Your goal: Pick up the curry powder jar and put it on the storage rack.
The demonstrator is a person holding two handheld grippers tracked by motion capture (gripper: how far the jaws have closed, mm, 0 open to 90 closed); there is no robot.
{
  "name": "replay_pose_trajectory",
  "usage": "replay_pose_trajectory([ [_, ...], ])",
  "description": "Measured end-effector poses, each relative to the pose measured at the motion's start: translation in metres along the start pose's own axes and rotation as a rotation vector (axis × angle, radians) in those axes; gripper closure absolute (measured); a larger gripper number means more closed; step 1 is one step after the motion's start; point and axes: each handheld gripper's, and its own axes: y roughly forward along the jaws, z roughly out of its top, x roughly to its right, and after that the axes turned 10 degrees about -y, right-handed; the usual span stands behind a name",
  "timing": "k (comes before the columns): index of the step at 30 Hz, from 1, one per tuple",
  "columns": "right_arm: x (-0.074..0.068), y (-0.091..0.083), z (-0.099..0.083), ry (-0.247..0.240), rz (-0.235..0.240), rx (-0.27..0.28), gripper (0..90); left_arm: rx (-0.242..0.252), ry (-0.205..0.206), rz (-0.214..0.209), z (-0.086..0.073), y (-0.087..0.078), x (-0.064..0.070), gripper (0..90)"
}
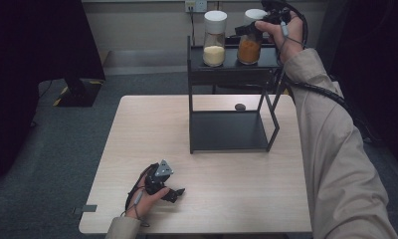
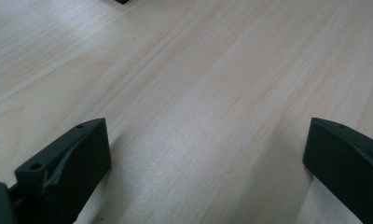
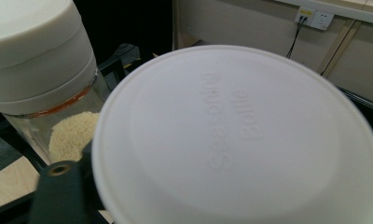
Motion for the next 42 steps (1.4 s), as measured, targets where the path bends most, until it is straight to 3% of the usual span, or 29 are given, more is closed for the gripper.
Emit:
replay_pose_trajectory([
  [5, -0.006, -0.005, -0.001, 0.013, -0.021, -0.001, 7.0, 0.0, 0.0, 0.0, 0.0, 0.0, 0.0, 0.1],
  [12, -0.016, -0.014, -0.009, 0.018, -0.049, 0.027, 0.7, 0.0, -0.001, -0.001, 0.0, 0.0, 0.0, 0.1],
  [21, -0.025, -0.023, -0.022, 0.043, -0.033, 0.042, 0.5, 0.0, -0.001, 0.0, 0.0, 0.0, 0.0, 0.1],
  [32, -0.044, -0.032, -0.038, 0.052, -0.06, 0.057, 0.5, 0.001, -0.002, 0.0, 0.0, 0.0, 0.0, 0.1],
  [42, -0.06, -0.035, -0.056, 0.051, -0.055, 0.069, 0.7, 0.001, -0.001, 0.0, 0.0, 0.0, 0.0, 0.1],
])
